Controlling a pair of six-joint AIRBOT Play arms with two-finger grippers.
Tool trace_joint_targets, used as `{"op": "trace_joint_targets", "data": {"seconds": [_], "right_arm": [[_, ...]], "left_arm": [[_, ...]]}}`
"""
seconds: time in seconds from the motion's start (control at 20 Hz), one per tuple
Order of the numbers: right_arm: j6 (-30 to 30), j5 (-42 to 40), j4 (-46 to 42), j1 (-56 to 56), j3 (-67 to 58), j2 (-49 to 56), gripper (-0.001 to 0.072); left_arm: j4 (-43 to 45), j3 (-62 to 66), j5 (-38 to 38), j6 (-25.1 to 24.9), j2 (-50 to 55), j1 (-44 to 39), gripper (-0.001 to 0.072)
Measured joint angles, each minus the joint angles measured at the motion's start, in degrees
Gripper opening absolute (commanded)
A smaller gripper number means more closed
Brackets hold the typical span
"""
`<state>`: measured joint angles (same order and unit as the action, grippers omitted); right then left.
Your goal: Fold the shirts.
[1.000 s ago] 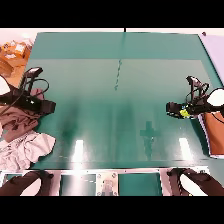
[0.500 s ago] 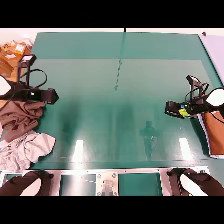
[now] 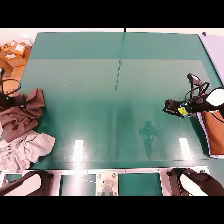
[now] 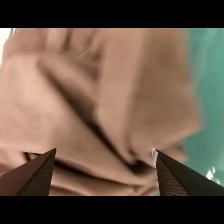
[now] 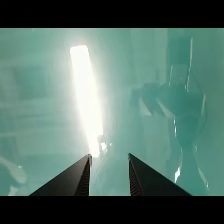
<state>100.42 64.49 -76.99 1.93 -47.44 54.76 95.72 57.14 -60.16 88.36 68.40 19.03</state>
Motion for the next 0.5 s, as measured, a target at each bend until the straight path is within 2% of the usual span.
{"op": "trace_joint_targets", "data": {"seconds": [0.05, 0.1, 0.15, 0.2, 0.25, 0.3, 0.35, 0.4, 0.5], "right_arm": [[0.0, -0.39, 0.04, 0.02, 0.0, 0.0, 0.029], [0.0, -0.61, 0.07, 0.0, 0.0, 0.0, 0.0289], [0.0, -0.87, 0.07, 0.0, 0.0, 0.0, 0.0283], [0.02, -0.96, 0.07, 0.0, 0.0, 0.0, 0.0239], [0.02, -1.14, 0.11, 0.0, 0.0, 0.0, 0.0172], [0.02, -1.31, 0.11, 0.02, 0.0, 0.0, 0.0121], [0.02, -1.31, 0.11, 0.0, 0.0, 0.0, 0.0104], [0.02, -1.36, 0.11, 0.02, 0.0, 0.0, 0.0028], [0.04, -1.42, 0.11, 0.02, 0.0, 0.0, 0.0012]], "left_arm": [[-0.46, 0.0, -0.17, 0.07, 2.62, 0.92, 0.0708], [-0.7, 0.0, -0.24, 0.09, 5.05, 1.7, 0.0619], [-0.7, 0.0, -0.42, 0.15, 7.13, 2.19, 0.0395], [-0.72, 0.0, -0.42, 0.17, 8.85, 2.51, 0.0122], [-1.2, 0.07, -0.57, 0.24, 10.16, 2.82, 0.002], [-1.31, 0.35, -0.76, 0.22, 11.04, 2.95, 0.0019], [-1.46, 1.07, -1.38, 0.24, 11.74, 3.17, 0.0018], [-1.57, 2.34, -2.36, 0.24, 12.26, 3.23, 0.0017], [-2.29, 6.36, -4.74, 0.24, 12.5, 3.23, 0.0017]]}}
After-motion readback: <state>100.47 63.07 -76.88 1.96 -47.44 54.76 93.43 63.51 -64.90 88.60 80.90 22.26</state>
